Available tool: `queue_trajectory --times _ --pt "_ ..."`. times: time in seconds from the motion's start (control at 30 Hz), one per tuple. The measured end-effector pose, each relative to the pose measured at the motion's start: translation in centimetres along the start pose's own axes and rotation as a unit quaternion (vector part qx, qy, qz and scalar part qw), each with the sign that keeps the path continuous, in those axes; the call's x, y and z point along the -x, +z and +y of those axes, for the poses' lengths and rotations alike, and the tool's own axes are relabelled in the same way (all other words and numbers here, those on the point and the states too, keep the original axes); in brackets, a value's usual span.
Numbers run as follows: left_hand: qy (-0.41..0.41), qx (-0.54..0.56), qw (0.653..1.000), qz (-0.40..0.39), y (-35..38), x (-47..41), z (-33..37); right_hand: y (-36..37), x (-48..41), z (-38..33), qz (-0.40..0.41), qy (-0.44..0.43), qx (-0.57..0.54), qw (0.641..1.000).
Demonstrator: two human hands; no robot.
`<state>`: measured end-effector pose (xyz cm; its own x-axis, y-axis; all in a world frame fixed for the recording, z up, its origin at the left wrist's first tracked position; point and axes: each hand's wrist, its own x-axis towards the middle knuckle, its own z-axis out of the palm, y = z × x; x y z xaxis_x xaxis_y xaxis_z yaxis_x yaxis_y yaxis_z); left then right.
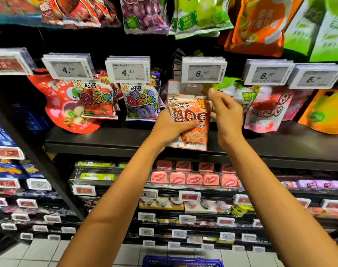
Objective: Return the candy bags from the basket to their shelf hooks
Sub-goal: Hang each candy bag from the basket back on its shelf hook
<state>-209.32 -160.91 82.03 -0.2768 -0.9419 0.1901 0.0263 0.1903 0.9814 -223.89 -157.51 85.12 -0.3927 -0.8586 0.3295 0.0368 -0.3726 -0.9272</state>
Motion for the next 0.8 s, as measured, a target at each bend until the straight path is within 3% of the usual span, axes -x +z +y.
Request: queue_trajectory --times 0.33,0.8 --pt "-0.014 -0.011 1.000 0.007 1.1 -1.1 0.9 1.6 -2.1 -1.3 0.005 0.115 -0.033 0.993" --pt "-0.019 -0.007 1.000 0.012 0.7 -1.7 0.1 2.3 -3.3 -0.1 0.017 0.134 -0.038 0.990"
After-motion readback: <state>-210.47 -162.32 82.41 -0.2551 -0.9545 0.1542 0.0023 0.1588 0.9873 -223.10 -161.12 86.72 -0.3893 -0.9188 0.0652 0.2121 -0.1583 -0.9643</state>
